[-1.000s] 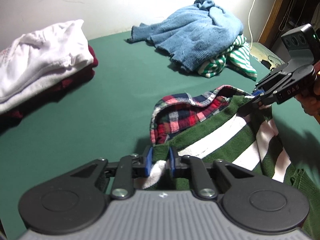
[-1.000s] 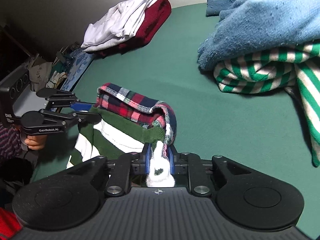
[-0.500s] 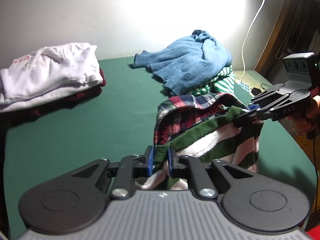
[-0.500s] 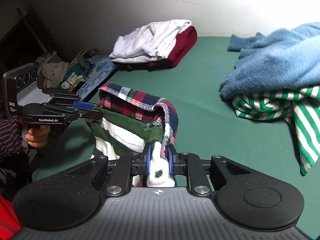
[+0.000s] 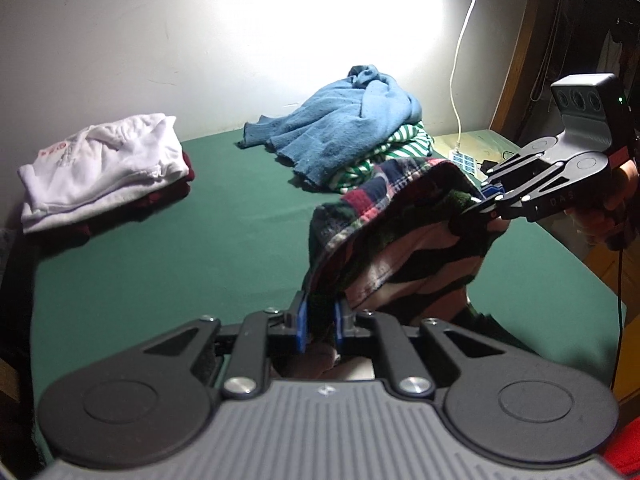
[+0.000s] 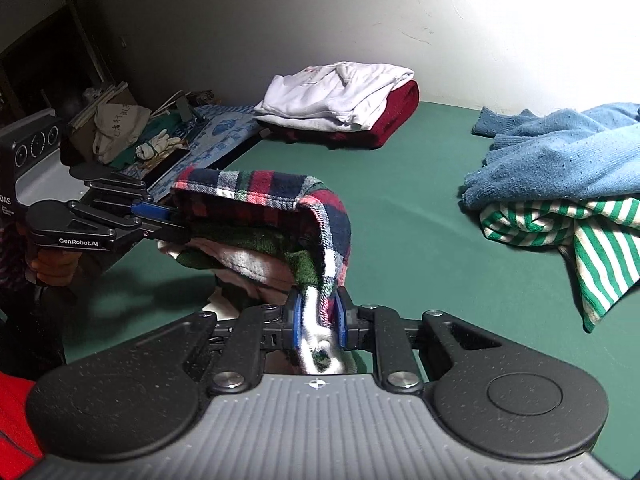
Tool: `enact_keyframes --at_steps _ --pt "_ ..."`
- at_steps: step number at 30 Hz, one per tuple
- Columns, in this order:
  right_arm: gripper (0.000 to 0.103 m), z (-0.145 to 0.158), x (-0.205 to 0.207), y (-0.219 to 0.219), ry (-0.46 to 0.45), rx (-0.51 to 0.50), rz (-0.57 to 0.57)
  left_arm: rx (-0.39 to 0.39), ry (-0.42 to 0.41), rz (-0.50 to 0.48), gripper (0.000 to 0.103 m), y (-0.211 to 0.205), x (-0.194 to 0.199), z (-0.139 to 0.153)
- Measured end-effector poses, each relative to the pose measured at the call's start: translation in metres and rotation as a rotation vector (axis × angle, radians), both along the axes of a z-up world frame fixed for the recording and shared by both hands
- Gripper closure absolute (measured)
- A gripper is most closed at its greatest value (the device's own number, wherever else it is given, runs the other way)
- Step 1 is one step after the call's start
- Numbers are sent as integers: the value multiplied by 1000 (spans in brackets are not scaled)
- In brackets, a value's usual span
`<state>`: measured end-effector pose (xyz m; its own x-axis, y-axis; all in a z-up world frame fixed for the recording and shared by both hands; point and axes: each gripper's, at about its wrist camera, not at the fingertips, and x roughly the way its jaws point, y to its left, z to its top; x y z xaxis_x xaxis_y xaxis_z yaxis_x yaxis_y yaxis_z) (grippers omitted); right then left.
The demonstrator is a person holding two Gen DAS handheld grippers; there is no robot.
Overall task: Fold clothes
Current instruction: 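Lift and flip the folded bundle over with both tools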
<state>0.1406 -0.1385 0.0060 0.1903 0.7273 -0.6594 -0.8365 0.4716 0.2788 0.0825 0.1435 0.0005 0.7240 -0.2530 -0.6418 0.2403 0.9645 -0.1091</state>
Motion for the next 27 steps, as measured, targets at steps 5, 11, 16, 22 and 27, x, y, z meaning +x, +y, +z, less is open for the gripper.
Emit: enact_keyframes --at_steps 5,11,16,22,27 --pt "88 4 -24 -5 -13 -2 10 -15 -6 11 96 1 -20 4" --pt "92 2 -51 -10 -39 -27 24 -6 14 -4 96 -8 -42 -3" --pt "92 -2 -77 -11 -74 -66 56 20 33 -37 97 -18 -64 -10" --pt "93 -1 -99 -12 -95 -80 76 36 31 -34 97 -15 -83 -8" --pt "93 2 -116 -13 -116 -93 103 62 20 -61 97 -19 -99 -2"
